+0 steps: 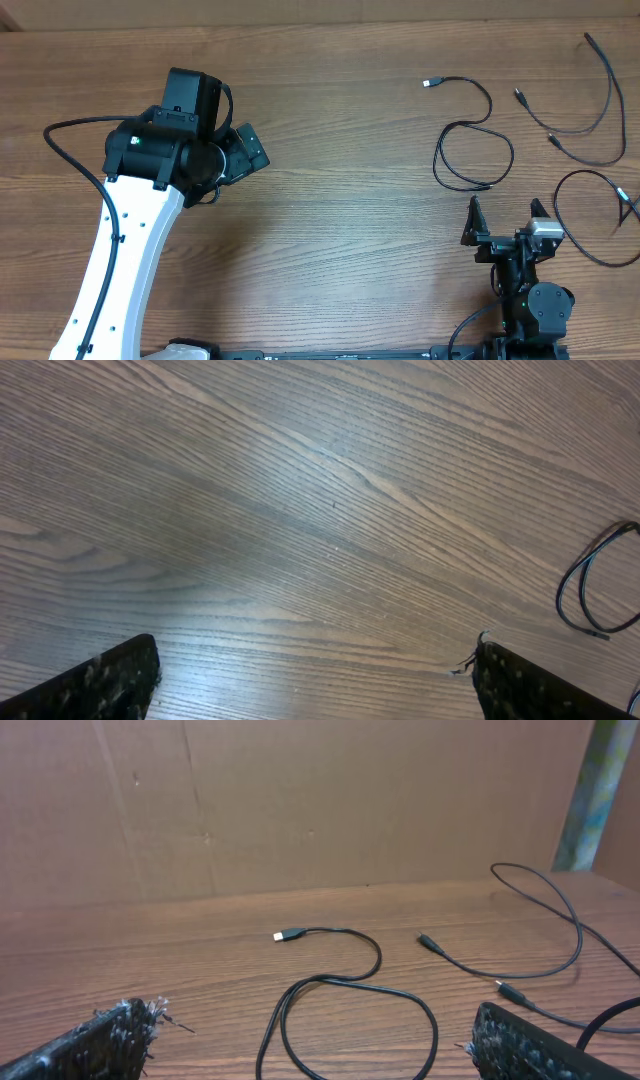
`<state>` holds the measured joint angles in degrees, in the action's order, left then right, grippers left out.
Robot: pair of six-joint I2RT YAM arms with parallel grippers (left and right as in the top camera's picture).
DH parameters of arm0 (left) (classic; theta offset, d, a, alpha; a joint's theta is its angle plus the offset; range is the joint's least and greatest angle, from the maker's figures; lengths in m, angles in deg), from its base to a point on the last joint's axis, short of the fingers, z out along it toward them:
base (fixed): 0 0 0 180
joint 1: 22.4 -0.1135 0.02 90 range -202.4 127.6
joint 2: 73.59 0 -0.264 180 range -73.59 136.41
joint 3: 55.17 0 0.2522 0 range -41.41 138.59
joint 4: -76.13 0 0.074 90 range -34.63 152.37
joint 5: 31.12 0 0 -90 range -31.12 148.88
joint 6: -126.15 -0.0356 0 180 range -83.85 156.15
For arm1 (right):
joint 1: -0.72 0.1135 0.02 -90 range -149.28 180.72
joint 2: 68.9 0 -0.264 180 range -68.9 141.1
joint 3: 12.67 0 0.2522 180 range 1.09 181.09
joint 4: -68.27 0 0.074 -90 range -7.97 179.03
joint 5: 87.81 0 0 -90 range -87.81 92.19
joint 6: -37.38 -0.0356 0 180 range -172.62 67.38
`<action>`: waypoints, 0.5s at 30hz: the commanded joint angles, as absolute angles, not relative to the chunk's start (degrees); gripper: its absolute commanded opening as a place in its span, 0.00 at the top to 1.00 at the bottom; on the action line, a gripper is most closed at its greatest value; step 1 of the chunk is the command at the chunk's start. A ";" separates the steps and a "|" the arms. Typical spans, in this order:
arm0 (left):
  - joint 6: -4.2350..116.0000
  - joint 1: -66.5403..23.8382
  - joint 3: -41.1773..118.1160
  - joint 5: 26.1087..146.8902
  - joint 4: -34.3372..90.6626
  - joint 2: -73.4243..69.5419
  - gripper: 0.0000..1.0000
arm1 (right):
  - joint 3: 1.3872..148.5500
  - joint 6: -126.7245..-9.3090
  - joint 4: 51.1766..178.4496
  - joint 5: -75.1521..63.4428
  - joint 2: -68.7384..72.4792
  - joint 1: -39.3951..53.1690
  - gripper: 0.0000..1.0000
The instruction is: Untangle cables
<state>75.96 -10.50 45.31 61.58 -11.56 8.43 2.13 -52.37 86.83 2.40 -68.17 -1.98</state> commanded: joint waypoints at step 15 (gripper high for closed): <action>73.36 -10.37 44.55 54.79 -11.54 -8.90 0.01 | 1.54 -51.91 86.78 2.11 -68.74 -2.24 0.00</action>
